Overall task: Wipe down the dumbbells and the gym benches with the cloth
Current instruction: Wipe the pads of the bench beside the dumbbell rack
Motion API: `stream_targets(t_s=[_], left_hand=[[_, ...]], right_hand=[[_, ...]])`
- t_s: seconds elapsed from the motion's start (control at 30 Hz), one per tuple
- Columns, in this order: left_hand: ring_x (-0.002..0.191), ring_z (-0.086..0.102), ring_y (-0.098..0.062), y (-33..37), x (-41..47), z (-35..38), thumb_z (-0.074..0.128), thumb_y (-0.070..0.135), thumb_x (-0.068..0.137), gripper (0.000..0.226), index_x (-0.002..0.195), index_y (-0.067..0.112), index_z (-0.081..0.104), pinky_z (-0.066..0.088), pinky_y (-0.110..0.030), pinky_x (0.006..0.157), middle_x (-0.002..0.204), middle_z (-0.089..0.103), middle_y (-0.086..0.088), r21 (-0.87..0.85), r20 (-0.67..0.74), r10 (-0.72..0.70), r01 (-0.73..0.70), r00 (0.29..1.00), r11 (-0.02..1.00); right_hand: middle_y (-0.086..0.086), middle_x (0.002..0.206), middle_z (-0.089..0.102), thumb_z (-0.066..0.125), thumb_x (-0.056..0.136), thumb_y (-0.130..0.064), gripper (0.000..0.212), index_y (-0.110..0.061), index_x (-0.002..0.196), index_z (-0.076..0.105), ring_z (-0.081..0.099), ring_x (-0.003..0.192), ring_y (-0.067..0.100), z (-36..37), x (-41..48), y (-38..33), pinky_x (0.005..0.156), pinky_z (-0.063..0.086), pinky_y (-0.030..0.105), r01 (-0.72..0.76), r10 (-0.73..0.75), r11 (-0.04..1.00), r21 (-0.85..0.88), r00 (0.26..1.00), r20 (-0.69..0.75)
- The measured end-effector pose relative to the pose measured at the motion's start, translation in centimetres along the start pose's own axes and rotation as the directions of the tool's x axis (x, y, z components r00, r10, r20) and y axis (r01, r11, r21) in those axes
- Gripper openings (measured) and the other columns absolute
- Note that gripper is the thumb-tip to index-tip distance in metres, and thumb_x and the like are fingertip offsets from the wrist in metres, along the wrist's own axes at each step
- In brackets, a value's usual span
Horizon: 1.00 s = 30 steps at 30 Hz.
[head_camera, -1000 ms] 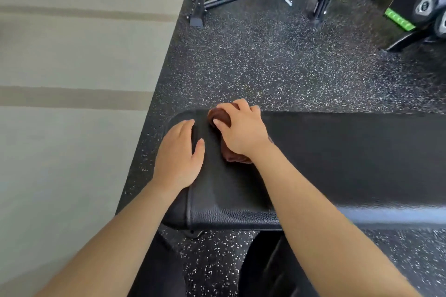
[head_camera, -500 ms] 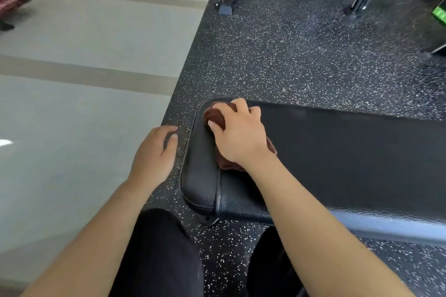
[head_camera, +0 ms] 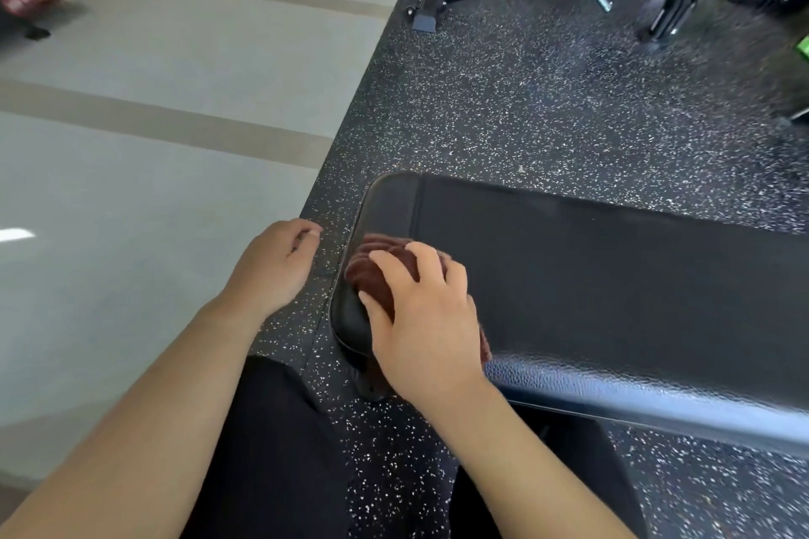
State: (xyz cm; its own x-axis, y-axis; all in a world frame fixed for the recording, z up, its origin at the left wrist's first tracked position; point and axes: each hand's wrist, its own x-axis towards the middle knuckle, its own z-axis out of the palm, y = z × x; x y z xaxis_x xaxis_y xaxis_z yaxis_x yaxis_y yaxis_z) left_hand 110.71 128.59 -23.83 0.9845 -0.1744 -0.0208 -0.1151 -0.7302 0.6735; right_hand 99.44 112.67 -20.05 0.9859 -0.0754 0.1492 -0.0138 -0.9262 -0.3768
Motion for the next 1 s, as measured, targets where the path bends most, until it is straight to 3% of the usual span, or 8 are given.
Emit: stream_targets(t_s=[0.1, 0.27, 0.37, 0.57, 0.67, 0.73, 0.9, 1.0], left_hand=[[0.108, 0.051, -0.016, 1.2, -0.1, 0.3, 0.037, 0.035, 0.096, 0.032, 0.119, 0.022, 0.056, 0.034, -0.028, 0.087, 0.12, 0.056, -0.001, 0.033, 0.035, 0.043, -0.045, 0.998, 0.998], [0.12, 0.047, -0.018, 5.4, 1.3, 1.8, 0.042, 0.034, 0.094, 0.035, 0.124, 0.018, 0.053, 0.034, -0.028, 0.098, 0.13, 0.051, -0.002, 0.048, -0.054, 0.157, -0.154, 0.986, 0.987], [0.122, 0.044, -0.02, 8.2, 2.4, 3.8, 0.044, 0.032, 0.094, 0.035, 0.124, 0.017, 0.053, 0.036, -0.035, 0.101, 0.131, 0.05, -0.002, 0.1, -0.041, 0.253, -0.248, 0.967, 0.964], [0.123, 0.042, -0.02, 12.1, 6.0, 7.5, 0.043, 0.033, 0.094, 0.037, 0.124, 0.014, 0.053, 0.034, -0.035, 0.102, 0.131, 0.05, -0.001, 0.221, 0.093, 0.413, -0.424, 0.906, 0.879], [0.125, 0.043, -0.02, 12.9, 7.3, 9.2, 0.042, 0.037, 0.093, 0.037, 0.124, 0.02, 0.052, 0.025, -0.049, 0.11, 0.132, 0.05, 0.003, 0.279, 0.116, 0.396, -0.412, 0.911, 0.867], [0.123, 0.045, -0.019, 12.4, 7.5, 9.7, 0.043, 0.037, 0.092, 0.036, 0.123, 0.023, 0.052, 0.02, -0.05, 0.111, 0.131, 0.051, 0.005, 0.276, 0.085, 0.394, -0.402, 0.915, 0.873], [0.106, 0.053, -0.024, 12.2, 6.9, 8.9, 0.052, 0.025, 0.087, 0.033, 0.117, 0.014, 0.06, 0.036, -0.042, 0.101, 0.118, 0.057, -0.003, 0.214, 0.042, 0.438, -0.437, 0.898, 0.874], [0.111, 0.052, -0.024, 13.0, 6.6, 8.3, 0.052, 0.023, 0.087, 0.034, 0.118, 0.012, 0.06, 0.035, -0.045, 0.104, 0.119, 0.056, -0.005, 0.196, 0.084, 0.383, -0.392, 0.92, 0.899]], right_hand=[[-0.002, 0.136, 0.037, 0.045, 0.092, -0.046, 0.038, -0.037, 0.129, 0.044, 0.033, 0.118, 0.031, -0.7, 1.2, 2.2, 0.089, 0.043, 0.045, -0.067, 0.068, 0.997, 0.023, 0.997, -0.029], [0.003, 0.14, 0.034, 0.043, 0.095, -0.044, 0.041, -0.035, 0.135, 0.041, 0.031, 0.121, 0.034, -2.7, 6.7, 6.4, 0.094, 0.041, 0.048, -0.276, 0.276, 0.961, 0.033, 0.961, -0.007], [0.0, 0.14, 0.034, 0.045, 0.094, -0.044, 0.041, -0.035, 0.134, 0.042, 0.031, 0.121, 0.033, -3.6, 5.8, 8.4, 0.093, 0.042, 0.047, -0.284, 0.286, 0.957, 0.054, 0.958, -0.031], [-0.002, 0.136, 0.038, 0.048, 0.092, -0.044, 0.039, -0.037, 0.13, 0.046, 0.034, 0.115, 0.032, -4.8, 3.7, 12.2, 0.088, 0.039, 0.04, -0.347, 0.346, 0.938, 0.017, 0.931, -0.115], [0.002, 0.14, 0.034, 0.046, 0.094, -0.044, 0.042, -0.034, 0.134, 0.043, 0.033, 0.118, 0.034, -5.1, 7.4, 13.6, 0.09, 0.039, 0.042, -0.402, 0.399, 0.915, -0.01, 0.91, -0.108], [0.004, 0.141, 0.033, 0.045, 0.095, -0.044, 0.042, -0.032, 0.134, 0.042, 0.032, 0.12, 0.035, -5.2, 9.5, 14.6, 0.092, 0.038, 0.042, -0.409, 0.405, 0.912, -0.025, 0.909, -0.102], [0.002, 0.141, 0.035, 0.045, 0.094, -0.043, 0.042, -0.033, 0.134, 0.043, 0.035, 0.119, 0.034, -5.2, 10.2, 15.4, 0.088, 0.033, 0.037, -0.371, 0.368, 0.928, -0.023, 0.926, -0.082], [0.002, 0.14, 0.036, 0.048, 0.093, -0.041, 0.042, -0.031, 0.134, 0.045, 0.036, 0.118, 0.034, -6.4, 7.9, 16.5, 0.091, 0.034, 0.038, -0.408, 0.405, 0.913, -0.021, 0.91, -0.091]])
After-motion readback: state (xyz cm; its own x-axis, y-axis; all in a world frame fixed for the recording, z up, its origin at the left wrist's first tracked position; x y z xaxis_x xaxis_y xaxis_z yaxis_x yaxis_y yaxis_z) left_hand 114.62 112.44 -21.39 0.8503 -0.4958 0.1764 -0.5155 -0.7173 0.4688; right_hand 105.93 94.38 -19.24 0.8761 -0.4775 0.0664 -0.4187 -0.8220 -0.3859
